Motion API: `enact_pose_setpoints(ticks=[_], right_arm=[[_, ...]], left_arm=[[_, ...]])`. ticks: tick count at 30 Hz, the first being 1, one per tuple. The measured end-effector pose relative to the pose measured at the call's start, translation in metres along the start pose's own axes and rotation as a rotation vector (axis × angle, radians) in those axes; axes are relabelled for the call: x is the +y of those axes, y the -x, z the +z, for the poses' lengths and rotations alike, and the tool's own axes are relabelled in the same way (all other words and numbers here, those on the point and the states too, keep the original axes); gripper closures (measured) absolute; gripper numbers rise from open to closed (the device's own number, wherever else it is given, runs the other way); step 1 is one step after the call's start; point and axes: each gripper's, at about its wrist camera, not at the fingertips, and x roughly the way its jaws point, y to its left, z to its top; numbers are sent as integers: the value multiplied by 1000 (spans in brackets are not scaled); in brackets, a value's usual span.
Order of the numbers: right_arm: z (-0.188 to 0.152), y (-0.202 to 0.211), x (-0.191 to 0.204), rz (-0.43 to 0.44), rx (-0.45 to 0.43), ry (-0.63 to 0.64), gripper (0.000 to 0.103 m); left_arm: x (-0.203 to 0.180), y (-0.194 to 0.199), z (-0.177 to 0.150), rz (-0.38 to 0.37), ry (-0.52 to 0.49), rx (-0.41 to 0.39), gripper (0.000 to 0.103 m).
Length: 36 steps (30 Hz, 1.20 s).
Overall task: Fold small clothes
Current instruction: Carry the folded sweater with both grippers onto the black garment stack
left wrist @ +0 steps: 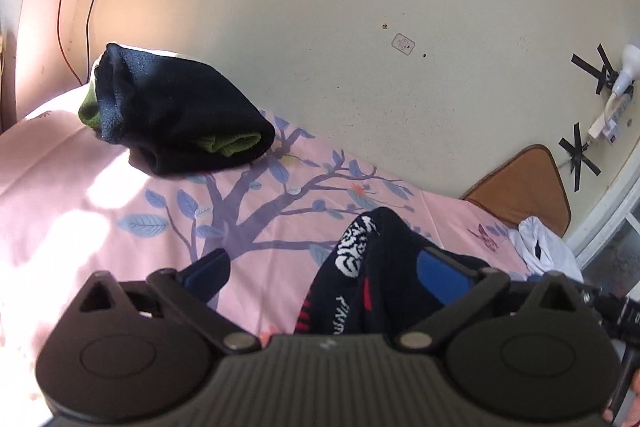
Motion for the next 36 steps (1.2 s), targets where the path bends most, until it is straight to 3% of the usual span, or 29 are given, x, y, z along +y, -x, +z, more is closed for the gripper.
enact_pose_setpoints(ticks=[3,7,11,14,17,21,25,27,29,33,36], right_arm=[[-19,15,-30,5,21,-180,11],[-46,7,-55,51,116,-352,11],[-55,-11,-46,80,162,-339,11],[-51,-29,-35,116,185,-305,11],[-48,-39,-29,121,181,-250,11],[-51,-38,-37,159,156,-269,15],[-45,-36,-33,141,197,-244,43],[-33,-33,-26,166,189,-232,50],[-15,-35,-11,197,168,-192,53],[38,-57,32,310,119,-92,53],[85,-94,72,417,79,-18,53]], left_arm=[[4,-24,4,-91,28,113,0],[6,-61,-13,-108,63,259,0],[-2,-64,-31,-206,82,293,0],[-17,-61,-40,-183,62,267,1],[-18,-61,-46,-243,129,274,1],[-20,-58,-54,-265,146,225,1],[-18,-59,-54,-306,194,233,9],[-16,-53,-46,-349,216,222,10],[-13,-38,-28,-391,225,172,10],[4,11,36,-358,172,-17,10],[26,39,90,-294,140,-130,10]])
